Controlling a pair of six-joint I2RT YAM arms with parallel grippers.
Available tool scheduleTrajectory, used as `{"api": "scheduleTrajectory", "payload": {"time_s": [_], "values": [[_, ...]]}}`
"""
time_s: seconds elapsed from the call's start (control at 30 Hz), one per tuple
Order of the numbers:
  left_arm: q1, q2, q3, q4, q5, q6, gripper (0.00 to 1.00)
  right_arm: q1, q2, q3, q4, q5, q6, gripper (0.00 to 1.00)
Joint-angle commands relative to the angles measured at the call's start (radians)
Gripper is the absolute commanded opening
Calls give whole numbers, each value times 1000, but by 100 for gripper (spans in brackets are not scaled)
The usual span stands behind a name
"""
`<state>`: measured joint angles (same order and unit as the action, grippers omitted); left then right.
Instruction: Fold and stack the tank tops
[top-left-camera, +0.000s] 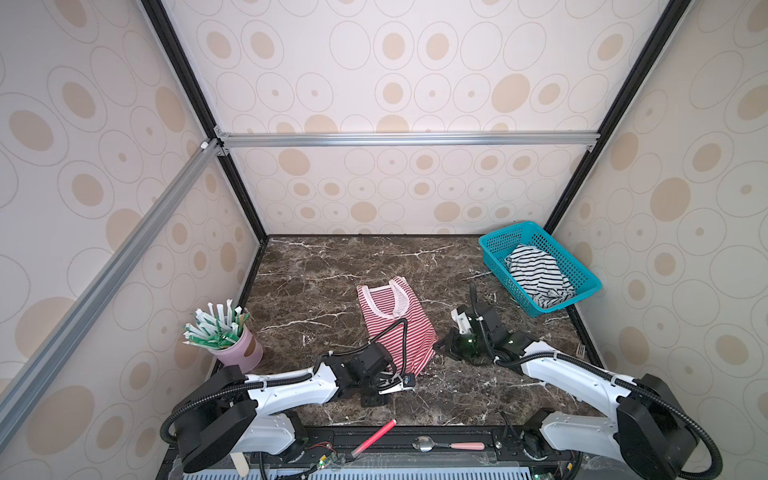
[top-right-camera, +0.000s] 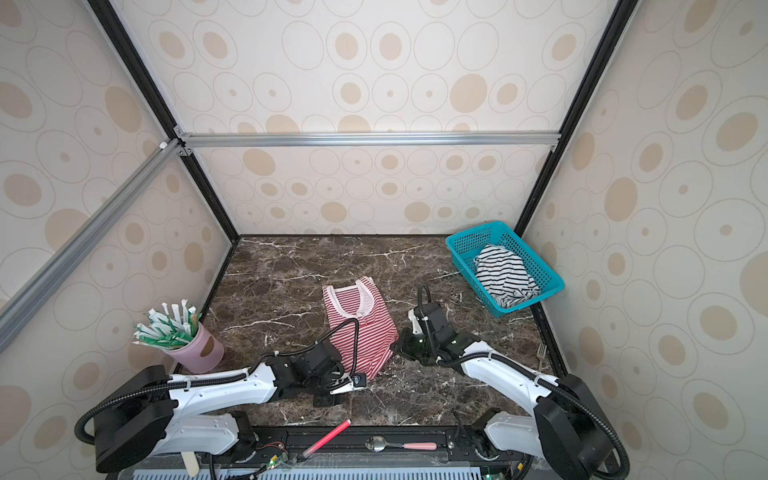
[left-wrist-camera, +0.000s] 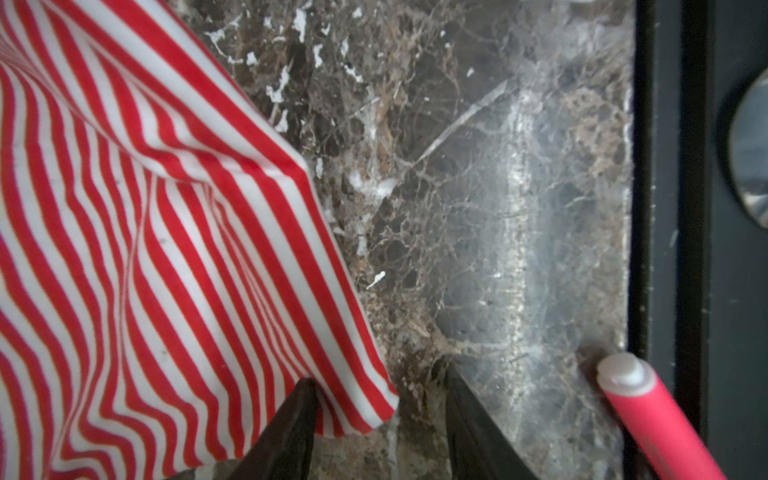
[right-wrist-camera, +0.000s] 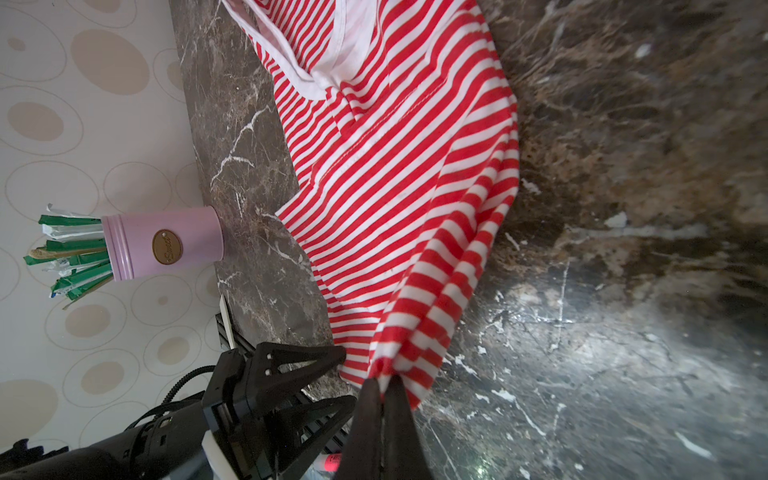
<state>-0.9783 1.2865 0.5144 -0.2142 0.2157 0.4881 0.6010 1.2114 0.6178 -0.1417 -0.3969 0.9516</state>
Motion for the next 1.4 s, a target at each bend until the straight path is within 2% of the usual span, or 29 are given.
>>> {"api": "scheduleTrajectory", "payload": {"time_s": [0.0,0.17,0.2,0.37,0.43,0.47,0.7,0.93,1.2,1.37], "values": [[-10,24,37,27,-14,26,52,6,-25,-4,11,-4,18,0],[-10,71,44,44,-25,31,48,6,-30,-16,16,-1,24,0],[-10,84,46,47,-29,34,44,6,-32,-19,16,0,24,0],[-11,134,67,32,-37,36,11,7,-42,-26,11,7,25,0],[-10,121,71,4,-12,47,2,6,-56,-27,-4,14,23,0],[-9,104,69,0,-10,47,0,6,-65,-27,-11,18,21,0],[38,-70,99,25,-103,29,0,6,-75,23,-43,37,0,0],[148,-95,209,-17,-149,64,0,-8,-31,149,-50,73,-20,0],[382,-53,348,-7,-58,104,0,-57,193,418,-29,18,-57,0],[479,11,445,-8,0,131,0,-84,348,590,-21,-4,-57,0]]}}
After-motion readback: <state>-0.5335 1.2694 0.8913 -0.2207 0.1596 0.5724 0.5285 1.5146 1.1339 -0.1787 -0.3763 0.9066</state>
